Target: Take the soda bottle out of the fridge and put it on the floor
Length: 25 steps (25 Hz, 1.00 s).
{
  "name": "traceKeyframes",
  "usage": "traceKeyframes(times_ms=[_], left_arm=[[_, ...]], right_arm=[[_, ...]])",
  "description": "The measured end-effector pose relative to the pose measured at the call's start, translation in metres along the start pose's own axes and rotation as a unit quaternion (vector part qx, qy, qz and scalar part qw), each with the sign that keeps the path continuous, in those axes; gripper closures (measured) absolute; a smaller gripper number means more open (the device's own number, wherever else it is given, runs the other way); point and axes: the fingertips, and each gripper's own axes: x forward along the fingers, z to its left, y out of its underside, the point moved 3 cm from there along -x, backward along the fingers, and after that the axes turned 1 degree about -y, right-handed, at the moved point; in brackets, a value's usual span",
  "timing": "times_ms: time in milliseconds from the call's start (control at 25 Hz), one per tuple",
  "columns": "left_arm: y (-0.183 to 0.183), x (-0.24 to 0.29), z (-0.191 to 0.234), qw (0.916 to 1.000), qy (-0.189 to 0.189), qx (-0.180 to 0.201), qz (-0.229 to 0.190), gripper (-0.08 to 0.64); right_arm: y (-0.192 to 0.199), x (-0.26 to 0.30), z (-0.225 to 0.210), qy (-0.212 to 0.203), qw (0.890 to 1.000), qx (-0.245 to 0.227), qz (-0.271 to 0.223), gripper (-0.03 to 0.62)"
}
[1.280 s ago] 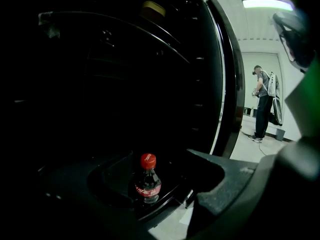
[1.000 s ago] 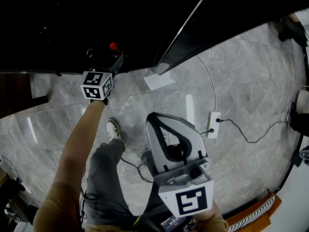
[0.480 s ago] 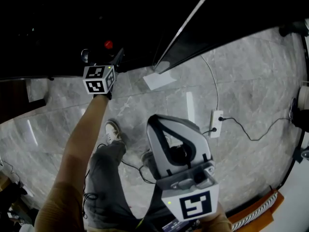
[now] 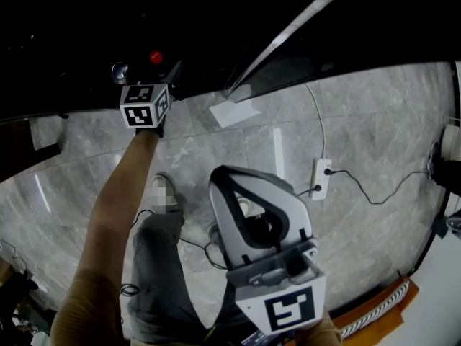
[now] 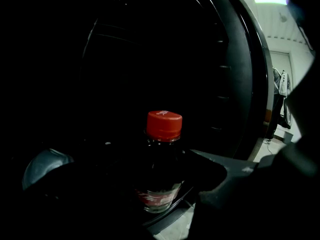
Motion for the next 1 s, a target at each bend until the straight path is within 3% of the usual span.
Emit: traceKeyframes(times_ms=[200,440,680,1000], left_arm=[[0.0,0.001,-0.002,0.9998,-0.003,0.018,-0.006,0.249],[0.003,-0.002,-0.012,0.9991,0.028,0.029,-0.008,0.252],[0.002,-0.023,-0.014,0.9988,0.039,0.021,-0.021,0.252],[0.02,-0.058,-0.045,0.9923,0.101,0.066,-0.028,0.252]], right_arm=[[0.003,0.0,0.001,0.003,1.0,0.003,0.006,0.591],[0.005,0.005,0.002,0.01,1.0,0.016,0.008,0.59],[0.008,0.01,0.01,0.01,1.0,0.026,0.013,0.591],[0.014,0.018,0.024,0.003,0.999,0.032,0.015,0.589]])
